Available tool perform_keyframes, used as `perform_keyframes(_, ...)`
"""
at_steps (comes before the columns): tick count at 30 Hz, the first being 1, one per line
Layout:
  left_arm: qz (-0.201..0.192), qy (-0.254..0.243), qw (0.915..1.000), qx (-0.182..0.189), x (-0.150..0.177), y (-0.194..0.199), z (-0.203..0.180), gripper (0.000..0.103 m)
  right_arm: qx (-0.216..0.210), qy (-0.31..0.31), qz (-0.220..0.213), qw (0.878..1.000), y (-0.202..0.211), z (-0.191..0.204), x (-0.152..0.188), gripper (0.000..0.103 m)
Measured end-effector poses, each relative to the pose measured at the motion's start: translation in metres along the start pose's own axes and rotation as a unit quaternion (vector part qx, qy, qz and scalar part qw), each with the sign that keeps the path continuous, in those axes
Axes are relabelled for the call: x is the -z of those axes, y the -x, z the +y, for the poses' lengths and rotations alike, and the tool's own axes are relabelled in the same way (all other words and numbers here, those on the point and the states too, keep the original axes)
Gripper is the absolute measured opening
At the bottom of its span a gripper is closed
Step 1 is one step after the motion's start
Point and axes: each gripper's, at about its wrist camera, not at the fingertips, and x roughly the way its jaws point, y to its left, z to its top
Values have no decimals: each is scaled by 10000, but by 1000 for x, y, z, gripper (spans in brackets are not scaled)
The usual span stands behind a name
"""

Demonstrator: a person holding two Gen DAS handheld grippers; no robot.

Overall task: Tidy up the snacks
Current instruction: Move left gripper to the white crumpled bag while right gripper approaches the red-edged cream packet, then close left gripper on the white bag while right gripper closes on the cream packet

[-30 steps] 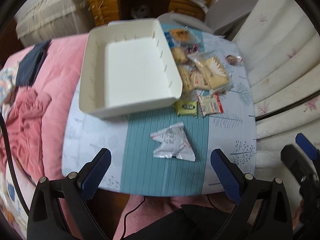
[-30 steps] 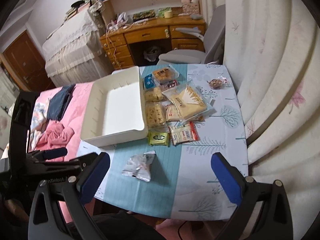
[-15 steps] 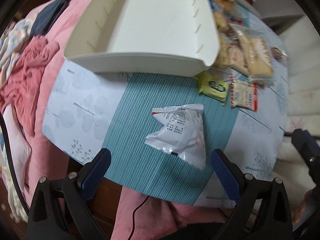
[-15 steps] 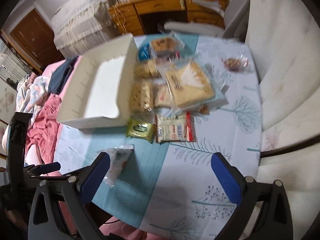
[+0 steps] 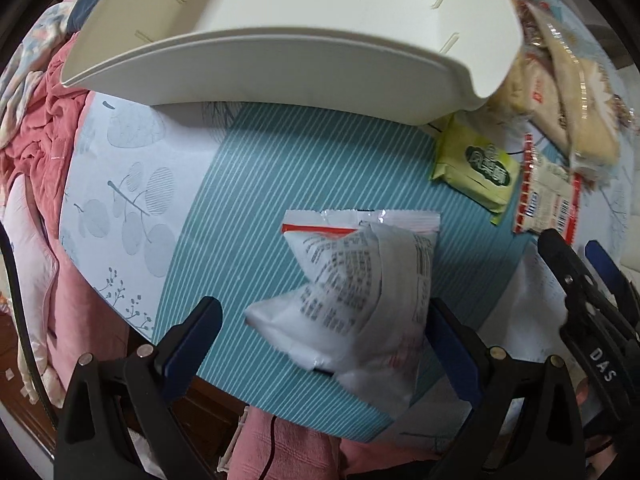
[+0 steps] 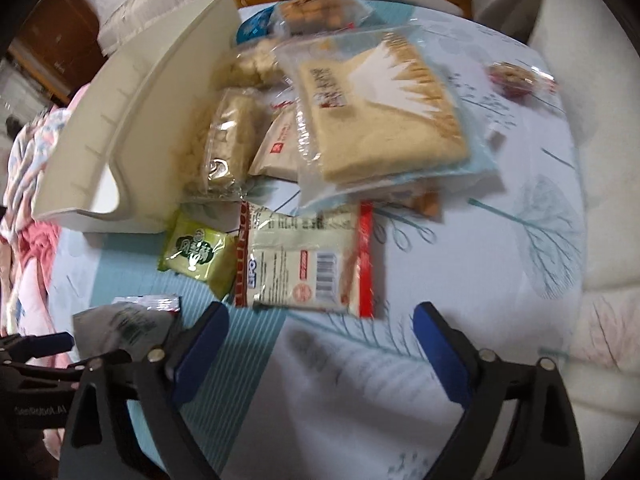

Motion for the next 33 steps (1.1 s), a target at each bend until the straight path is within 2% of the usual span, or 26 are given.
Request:
perform_keyframes(5,164,82,9998,-30,-5,-15,-4,98,78,290,134,9995,-19,7,-6,86)
perform_keyframes(9,305,190,9993,-88,-10,-24,-2,82,218,510,12,9985,-22,15,-11,81)
perform_keyframes(14,382,336,9987,97,-17,-30,11,79,309,926,-26,9952,-25,33,-16,71)
perform_keyframes(20,439,366,9977,358,-17,-30,8,70,330,1124,-50,9931,-27,50,-16,59)
perform_keyframes(25,465,313,9976,415,-18,-29,12,68,295,989,1,9947,-27,47,-19,57)
perform_keyframes(30,626,334,9971,286,-14,-22,9,68,23,672,212,9975,-16,40,-11,56)
perform_keyframes(33,589,283,9975,264,-8,-9,17,68,-141,489,339,9981,-9,39,-5,55)
